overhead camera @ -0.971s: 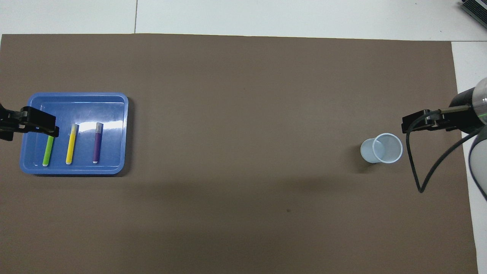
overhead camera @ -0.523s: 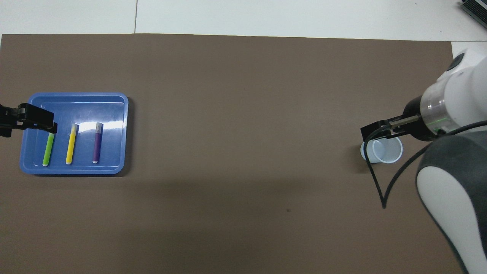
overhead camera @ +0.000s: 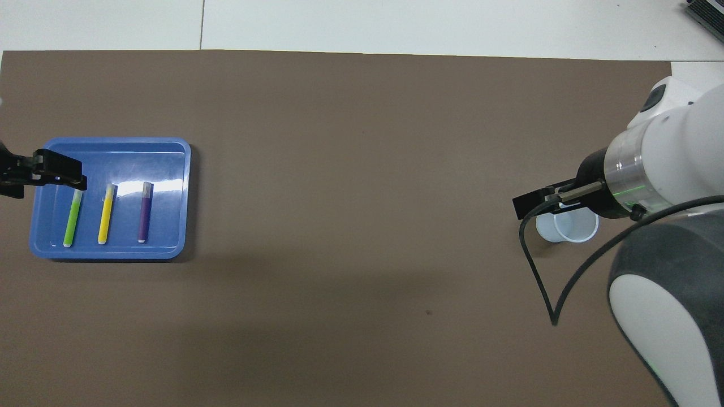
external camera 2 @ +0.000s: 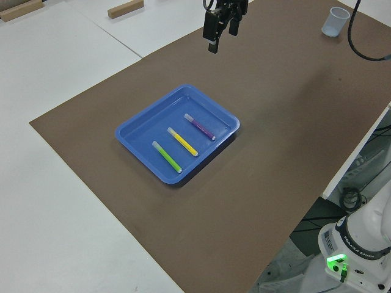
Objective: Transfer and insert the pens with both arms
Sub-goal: 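Lower the left gripper to the purple pen while the right gripper advances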
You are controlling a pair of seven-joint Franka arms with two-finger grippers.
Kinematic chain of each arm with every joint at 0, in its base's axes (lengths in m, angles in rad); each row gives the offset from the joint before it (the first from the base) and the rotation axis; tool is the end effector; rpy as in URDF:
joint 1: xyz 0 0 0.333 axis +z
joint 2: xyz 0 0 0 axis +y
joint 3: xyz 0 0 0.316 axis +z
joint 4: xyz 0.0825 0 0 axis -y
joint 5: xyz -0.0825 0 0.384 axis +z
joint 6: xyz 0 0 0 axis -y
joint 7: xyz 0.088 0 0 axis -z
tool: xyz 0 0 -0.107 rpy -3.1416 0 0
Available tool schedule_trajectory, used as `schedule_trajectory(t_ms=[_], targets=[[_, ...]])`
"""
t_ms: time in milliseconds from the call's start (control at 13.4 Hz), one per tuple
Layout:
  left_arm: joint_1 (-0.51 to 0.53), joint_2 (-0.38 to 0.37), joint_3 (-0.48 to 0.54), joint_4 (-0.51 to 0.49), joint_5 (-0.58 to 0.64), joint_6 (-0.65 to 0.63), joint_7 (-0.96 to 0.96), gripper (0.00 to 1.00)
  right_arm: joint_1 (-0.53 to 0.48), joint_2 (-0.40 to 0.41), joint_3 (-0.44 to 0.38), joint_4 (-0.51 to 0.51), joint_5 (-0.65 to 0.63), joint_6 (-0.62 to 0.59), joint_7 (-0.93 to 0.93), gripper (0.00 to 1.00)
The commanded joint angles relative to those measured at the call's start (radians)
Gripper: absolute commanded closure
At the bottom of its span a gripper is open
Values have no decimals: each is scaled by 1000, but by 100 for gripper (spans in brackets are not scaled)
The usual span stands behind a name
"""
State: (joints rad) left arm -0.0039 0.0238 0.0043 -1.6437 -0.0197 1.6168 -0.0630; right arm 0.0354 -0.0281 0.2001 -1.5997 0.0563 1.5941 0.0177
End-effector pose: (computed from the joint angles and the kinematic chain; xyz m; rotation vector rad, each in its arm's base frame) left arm 0.5626 -0.0018 0.5807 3.1210 0.1012 -0.0801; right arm 0.5313 0.1352 0.6282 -3.0703 -0.3346 -0.0237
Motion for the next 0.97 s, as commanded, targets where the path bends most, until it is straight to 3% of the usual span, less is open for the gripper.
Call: schedule_trajectory(t_ms=[0,149,374,598,747,896], targets=[[-1,1,-3,-89,14,89,-3,0,-8,-32,2,-72,77,93,-1,0],[2,4,-3,-155,14,119,-8,0,-2,-32,2,-136,125,159,34,0],[21,18,-3,-272,12,288,-69,0,1,-35,11,-235,146,259,117,0],[36,65,-3,-277,6,313,-69,0,0,11,10,-247,261,270,159,0],[44,100,-3,-277,6,336,-64,0,21,57,13,-246,266,305,203,0],[50,129,-6,-286,7,360,-57,0,43,73,12,-237,359,337,319,0]])
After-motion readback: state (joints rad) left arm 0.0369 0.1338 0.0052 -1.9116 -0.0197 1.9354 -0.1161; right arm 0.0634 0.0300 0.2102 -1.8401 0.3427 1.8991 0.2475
